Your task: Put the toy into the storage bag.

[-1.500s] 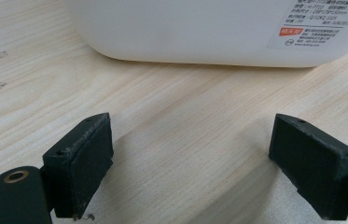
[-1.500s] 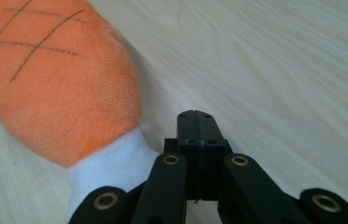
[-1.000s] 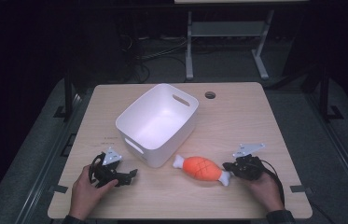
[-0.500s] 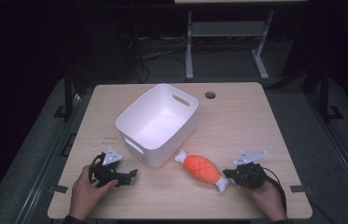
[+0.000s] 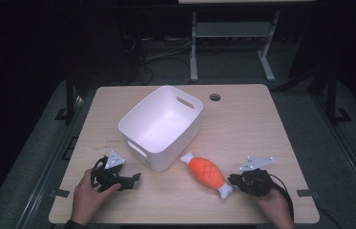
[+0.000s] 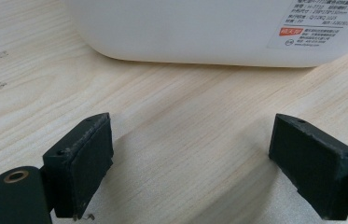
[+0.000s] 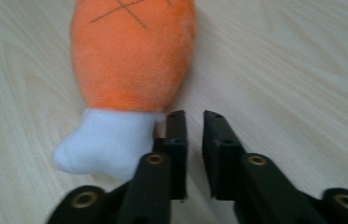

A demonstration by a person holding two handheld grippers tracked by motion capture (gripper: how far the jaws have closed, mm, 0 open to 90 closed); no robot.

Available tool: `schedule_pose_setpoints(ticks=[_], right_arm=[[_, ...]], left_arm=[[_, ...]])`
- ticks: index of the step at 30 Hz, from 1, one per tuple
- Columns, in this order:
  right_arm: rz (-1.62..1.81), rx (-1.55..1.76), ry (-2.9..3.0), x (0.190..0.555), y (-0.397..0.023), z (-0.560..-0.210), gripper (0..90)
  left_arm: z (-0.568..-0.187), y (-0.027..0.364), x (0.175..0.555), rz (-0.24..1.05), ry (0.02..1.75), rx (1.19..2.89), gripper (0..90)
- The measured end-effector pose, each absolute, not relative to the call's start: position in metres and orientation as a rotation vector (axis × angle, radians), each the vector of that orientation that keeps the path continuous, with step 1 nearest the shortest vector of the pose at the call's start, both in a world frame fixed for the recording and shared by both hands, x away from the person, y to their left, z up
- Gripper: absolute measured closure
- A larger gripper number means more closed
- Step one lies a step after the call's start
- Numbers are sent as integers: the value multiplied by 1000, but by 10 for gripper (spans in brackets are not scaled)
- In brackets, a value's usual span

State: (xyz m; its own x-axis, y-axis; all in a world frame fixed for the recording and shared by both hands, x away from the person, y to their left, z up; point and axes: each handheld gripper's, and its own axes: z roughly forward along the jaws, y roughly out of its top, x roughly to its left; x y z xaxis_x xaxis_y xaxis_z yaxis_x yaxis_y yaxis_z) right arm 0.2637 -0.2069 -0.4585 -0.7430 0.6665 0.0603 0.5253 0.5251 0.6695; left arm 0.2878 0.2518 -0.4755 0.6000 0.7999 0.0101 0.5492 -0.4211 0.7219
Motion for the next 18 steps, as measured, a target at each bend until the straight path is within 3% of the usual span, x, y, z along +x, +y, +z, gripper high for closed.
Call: schedule_pose_setpoints(ticks=[10, 12, 18], right_arm=[[1032, 1158, 2486, 272, -217, -456, 374], [1017, 1170, 2492, 274, -217, -457, 341], [1010, 1233, 2486, 279, -219, -452, 112]], left_arm=[[-476, 252, 288, 465, 1062, 2134, 127], [-476, 252, 288, 465, 1061, 2135, 127], [-476, 252, 288, 466, 1062, 2134, 127]])
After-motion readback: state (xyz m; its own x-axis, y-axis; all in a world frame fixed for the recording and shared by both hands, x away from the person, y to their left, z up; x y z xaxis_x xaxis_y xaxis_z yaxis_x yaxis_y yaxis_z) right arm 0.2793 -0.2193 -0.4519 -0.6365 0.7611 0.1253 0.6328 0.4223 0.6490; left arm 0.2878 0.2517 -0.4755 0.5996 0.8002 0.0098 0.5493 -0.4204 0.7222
